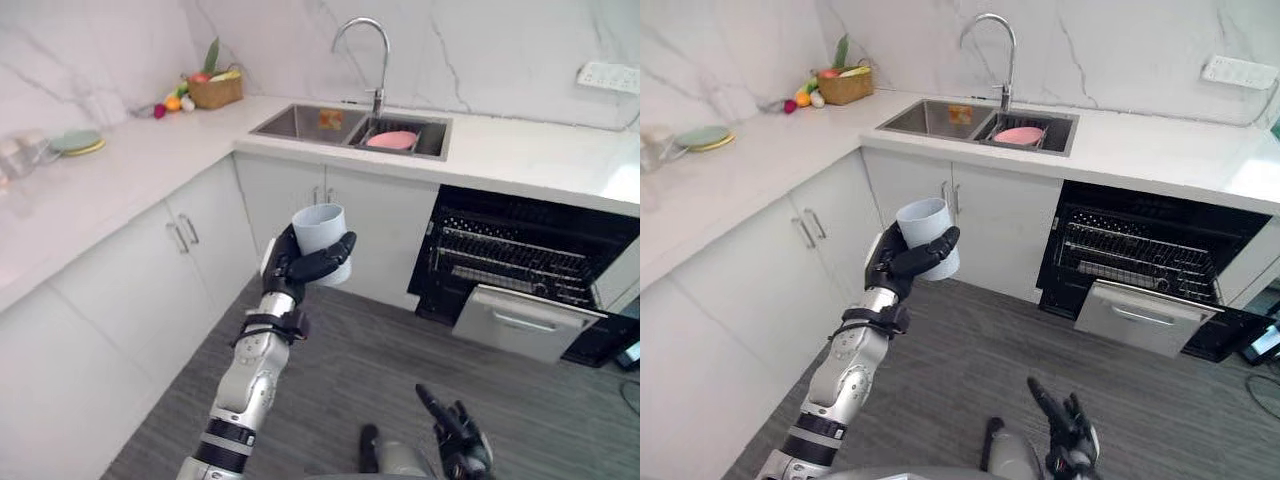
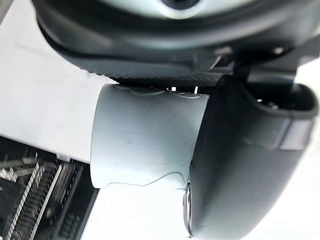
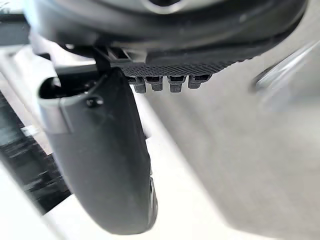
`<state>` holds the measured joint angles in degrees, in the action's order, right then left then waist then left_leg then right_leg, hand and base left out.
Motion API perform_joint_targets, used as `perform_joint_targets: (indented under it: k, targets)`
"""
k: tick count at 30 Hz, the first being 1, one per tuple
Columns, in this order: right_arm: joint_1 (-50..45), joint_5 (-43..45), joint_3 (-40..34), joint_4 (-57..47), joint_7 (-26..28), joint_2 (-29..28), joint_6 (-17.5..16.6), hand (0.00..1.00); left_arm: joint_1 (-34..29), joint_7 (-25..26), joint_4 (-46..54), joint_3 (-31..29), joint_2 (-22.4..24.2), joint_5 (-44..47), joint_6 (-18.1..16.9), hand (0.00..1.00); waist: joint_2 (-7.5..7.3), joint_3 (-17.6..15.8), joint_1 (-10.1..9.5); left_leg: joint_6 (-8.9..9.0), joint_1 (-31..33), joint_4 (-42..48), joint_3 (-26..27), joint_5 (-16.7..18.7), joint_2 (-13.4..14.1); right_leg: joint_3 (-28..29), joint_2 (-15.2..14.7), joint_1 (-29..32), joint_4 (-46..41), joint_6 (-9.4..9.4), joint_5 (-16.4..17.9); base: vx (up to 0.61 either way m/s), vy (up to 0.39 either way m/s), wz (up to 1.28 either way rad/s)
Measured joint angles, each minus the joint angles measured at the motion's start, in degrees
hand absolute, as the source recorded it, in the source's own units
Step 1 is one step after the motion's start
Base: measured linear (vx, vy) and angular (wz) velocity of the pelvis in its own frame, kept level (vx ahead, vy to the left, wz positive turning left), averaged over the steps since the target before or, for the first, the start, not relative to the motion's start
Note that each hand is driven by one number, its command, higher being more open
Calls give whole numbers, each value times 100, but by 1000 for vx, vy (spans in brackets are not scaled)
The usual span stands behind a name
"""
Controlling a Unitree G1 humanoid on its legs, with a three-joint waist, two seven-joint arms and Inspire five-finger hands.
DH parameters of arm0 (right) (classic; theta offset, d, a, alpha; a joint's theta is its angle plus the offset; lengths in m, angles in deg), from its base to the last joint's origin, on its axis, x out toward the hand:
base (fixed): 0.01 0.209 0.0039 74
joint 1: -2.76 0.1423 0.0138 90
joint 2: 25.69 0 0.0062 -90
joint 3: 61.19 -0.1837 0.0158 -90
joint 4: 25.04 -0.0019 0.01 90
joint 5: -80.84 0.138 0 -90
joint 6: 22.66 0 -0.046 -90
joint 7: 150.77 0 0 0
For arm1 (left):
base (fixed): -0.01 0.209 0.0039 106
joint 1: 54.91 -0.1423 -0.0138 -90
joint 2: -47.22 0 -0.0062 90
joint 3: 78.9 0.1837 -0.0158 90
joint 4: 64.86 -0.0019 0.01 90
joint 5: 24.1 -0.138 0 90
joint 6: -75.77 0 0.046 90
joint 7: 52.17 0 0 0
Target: Walk over to the sink, pick up the cup, carry it to the dishwasher, place the cup inside the dishwasher, then close the dishwasher door
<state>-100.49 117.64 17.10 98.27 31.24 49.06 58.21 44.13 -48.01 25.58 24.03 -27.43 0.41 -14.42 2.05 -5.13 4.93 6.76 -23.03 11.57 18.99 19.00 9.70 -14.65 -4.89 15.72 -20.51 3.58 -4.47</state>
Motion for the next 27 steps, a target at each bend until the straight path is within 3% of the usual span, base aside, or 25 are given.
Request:
perform_joint_targets:
  k: [3, 4, 6, 7, 8, 9, 10, 11, 12, 14, 15, 16, 17, 19, 20, 22, 23, 24, 25, 27]
  targets:
    - [-61, -45, 202, -1554, -66, -8, -231, 100, 56, -143, 66, 72, 84, -102, -17, 0, -5, -2, 82, 91, -209, 236, -138, -381, 70, 42, 24, -6, -682, -55, 771, 371, -171, -11]
    - [-49, -46, 190, -2184, -193, -9, -309, 100, 55, -167, 116, 177, 89, -124, -29, 0, 4, 1, 69, 157, 26, 872, -193, -526, 177, 44, 57, -90, -672, -15, 931, 311, -192, -5]
    - [-59, -76, 60, -2962, -339, -25, -447, 100, 53, -188, 120, 340, 126, -128, -97, 0, 19, -21, 70, 232, 703, 2342, -296, -1142, 547, -12, 203, -436, -313, -26, 965, 310, -160, -1]
    - [-68, -109, -87, -3423, -417, -27, -532, 100, 35, -233, 120, 373, 200, -130, -155, 0, 32, -35, 70, 374, 1268, 3350, -552, -2081, 804, 6, 365, -724, -13, -11, 974, 327, -49, -15]
    - [-67, -183, -259, -3817, -477, -7, -639, 100, 9, -251, 122, 343, 263, -131, -193, 0, 52, -63, 64, 506, 1739, 4279, -766, -2717, 1038, 86, 532, -1063, 268, 28, 996, 339, -18, -24]
    - [-72, -243, -332, -3991, -490, 3, -713, 100, -6, -266, 126, 325, 300, -131, -200, 0, 56, -81, 69, 502, 1958, 4757, -794, -2669, 1156, 120, 617, -1211, 364, 80, 1015, 281, 24, -33]
    - [-65, -265, -469, -4230, -499, 19, -810, 100, -42, -305, 149, 295, 289, -128, -212, 0, 97, -107, 69, 376, 2222, 5301, -754, -2432, 1252, 219, 709, -1468, 459, 168, 1066, 336, 18, -47]
    - [-60, -264, -549, -4506, -500, 48, -932, 100, -154, -366, 203, 215, 286, -124, -216, 0, 39, -168, 67, 81, 2482, 5536, -566, -2001, 1291, 393, 766, -1765, 584, 205, 1135, 335, 24, -83]
    - [-29, -263, -548, -4775, -501, 62, -1006, 100, -270, -396, 260, 129, 279, -92, -229, 0, 26, -173, 33, -243, 2709, 5295, -251, -1519, 1301, 660, 774, -1952, 674, 217, 1189, 334, 35, -96]
    - [129, -263, -454, -5000, -501, 87, -1019, 100, -418, -411, 395, 51, 274, -85, -236, 0, 20, -173, -41, -465, 2929, 4352, 66, -1077, 1272, 1077, 737, -2055, 718, 167, 1272, 327, 103, -113]
    - [223, -263, -393, -5054, -502, 113, -1020, 100, -476, -413, 455, 47, 273, -86, -258, 0, 7, -166, -93, -494, 2988, 3503, 122, -989, 1190, 1317, 697, -2078, 730, 117, 1320, 404, 185, -151]
    - [367, -266, -258, -5055, -502, 194, -996, 100, -586, -416, 575, 64, 287, -89, -273, 0, -26, -147, -132, -465, 2987, 1851, -25, -1019, 935, 1697, 586, -2076, 725, 8, 1418, 435, 273, -160]
    - [418, -267, -147, -5047, -495, 288, -979, 100, -653, -420, 707, 130, 295, -93, -276, 0, -23, -139, -151, -300, 2969, 471, -369, -1160, 702, 2018, 482, -2041, 677, -134, 1548, 301, 245, -144]
    - [415, -267, -122, -4934, -477, 432, -877, 100, -675, -442, 853, 284, 289, -94, -276, 0, -12, -132, -136, -191, 3071, -368, -444, -1288, 647, 2425, 338, -1995, 467, -382, 1834, 442, 398, -116]
    - [394, -263, -150, -4822, -480, 473, -796, 100, -692, -476, 877, 369, 283, -94, -279, 0, 3, -98, -109, -224, 3073, -427, -437, -1620, 555, 2647, 212, -2013, 290, -642, 2050, 513, 453, -107]
    - [259, -259, -153, -4655, -473, 442, -750, 100, -846, -517, 877, 425, 191, -95, -309, 0, -47, 76, -88, -110, 3040, -56, -475, -2273, 268, 2759, -139, -2081, 256, -820, 2196, 568, 477, -90]
    - [120, -256, -157, -4597, -475, 382, -698, 100, -885, -521, 874, 455, 90, -96, -321, 0, -210, 131, 3, -162, 3089, 276, -443, -1996, 1, 2683, -483, -2125, 247, -881, 2137, 570, 473, -48]
    - [108, -251, -169, -4545, -475, 374, -663, 100, -884, -521, 874, 447, 54, -99, -323, 0, -259, 140, 71, -214, 3090, 372, -430, -1843, -116, 2672, -613, -2116, 176, -923, 2091, 539, 458, -4]
    - [121, -240, -200, -4407, -475, 366, -572, 100, -880, -517, 868, 435, -29, -101, -322, 0, -316, 143, 162, -323, 3014, 475, -374, -1588, -324, 2645, -796, -1983, -223, -1035, 1946, 476, 413, -1]
    - [181, -229, -262, -4039, -459, 305, -463, 100, -883, -516, 867, 370, -163, -137, -322, 0, -406, 85, 133, -469, 2572, 371, -169, -1366, -529, 2365, -1042, -1483, -1583, -1015, 1521, 426, 356, -26]
